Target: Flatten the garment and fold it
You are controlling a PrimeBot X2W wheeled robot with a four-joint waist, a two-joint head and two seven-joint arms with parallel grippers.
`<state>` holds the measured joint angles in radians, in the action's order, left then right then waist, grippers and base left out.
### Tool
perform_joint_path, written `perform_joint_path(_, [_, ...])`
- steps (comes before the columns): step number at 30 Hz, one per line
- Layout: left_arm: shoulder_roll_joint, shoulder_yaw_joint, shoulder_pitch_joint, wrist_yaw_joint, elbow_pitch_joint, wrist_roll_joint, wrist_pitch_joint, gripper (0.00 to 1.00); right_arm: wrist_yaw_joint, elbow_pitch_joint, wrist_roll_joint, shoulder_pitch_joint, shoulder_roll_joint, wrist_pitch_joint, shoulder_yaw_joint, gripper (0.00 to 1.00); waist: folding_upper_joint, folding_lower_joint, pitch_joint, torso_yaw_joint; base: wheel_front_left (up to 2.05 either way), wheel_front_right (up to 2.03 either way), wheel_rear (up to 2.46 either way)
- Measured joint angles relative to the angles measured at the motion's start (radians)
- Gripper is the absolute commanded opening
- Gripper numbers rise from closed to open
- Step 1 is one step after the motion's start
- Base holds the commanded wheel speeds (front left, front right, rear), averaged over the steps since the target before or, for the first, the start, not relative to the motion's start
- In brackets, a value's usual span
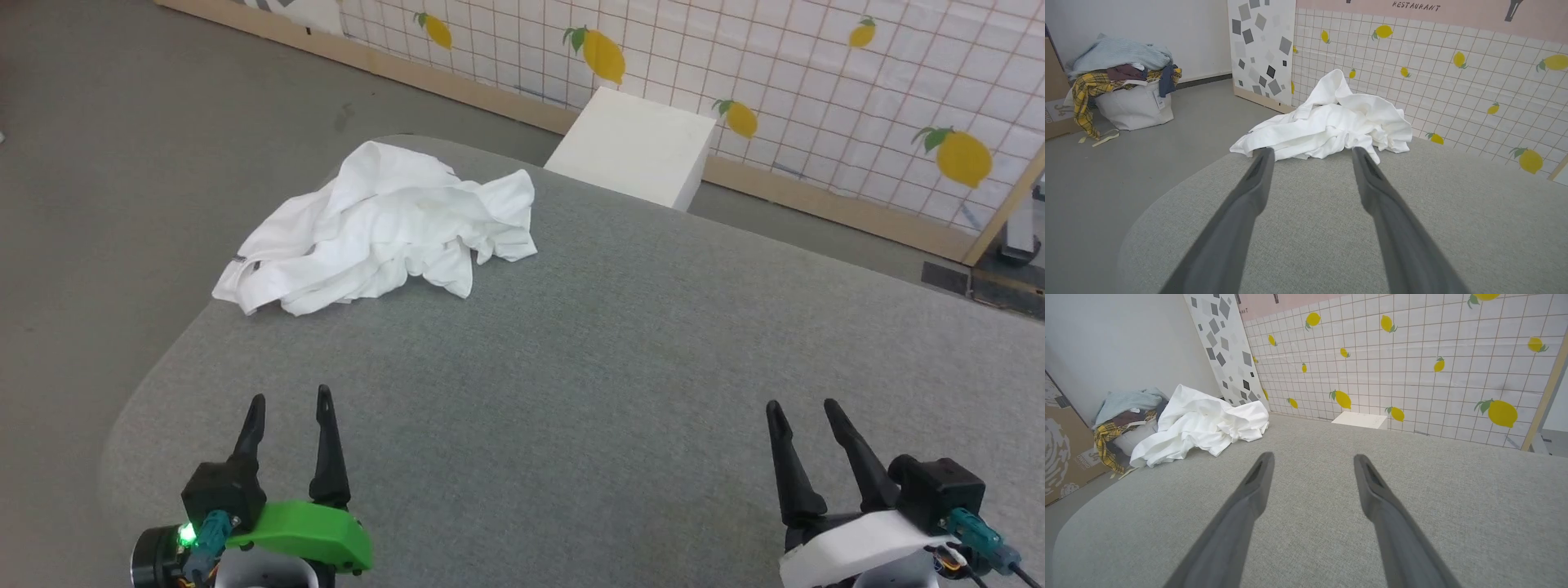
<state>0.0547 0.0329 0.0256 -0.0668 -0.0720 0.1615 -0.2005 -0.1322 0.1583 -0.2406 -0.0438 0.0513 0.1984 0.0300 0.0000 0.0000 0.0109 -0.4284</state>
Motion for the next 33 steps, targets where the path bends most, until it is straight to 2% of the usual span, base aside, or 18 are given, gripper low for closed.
perform_joint_path(23, [0.0,0.005,0.015,-0.023,-0.016,0.051,-0.048,1.0,0.0,0.037,-0.043,-0.002,0.0,0.049,0.005,1.0,0.0,0.0,-0.004,-0.082,0.0,0.0,0.0])
perform_joint_path(33, [0.0,0.009,0.015,-0.021,-0.022,0.059,-0.053,1.0,0.0,0.047,-0.054,-0.002,0.0,0.058,0.006,1.0,0.0,0.0,-0.011,-0.071,0.0,0.0,0.0])
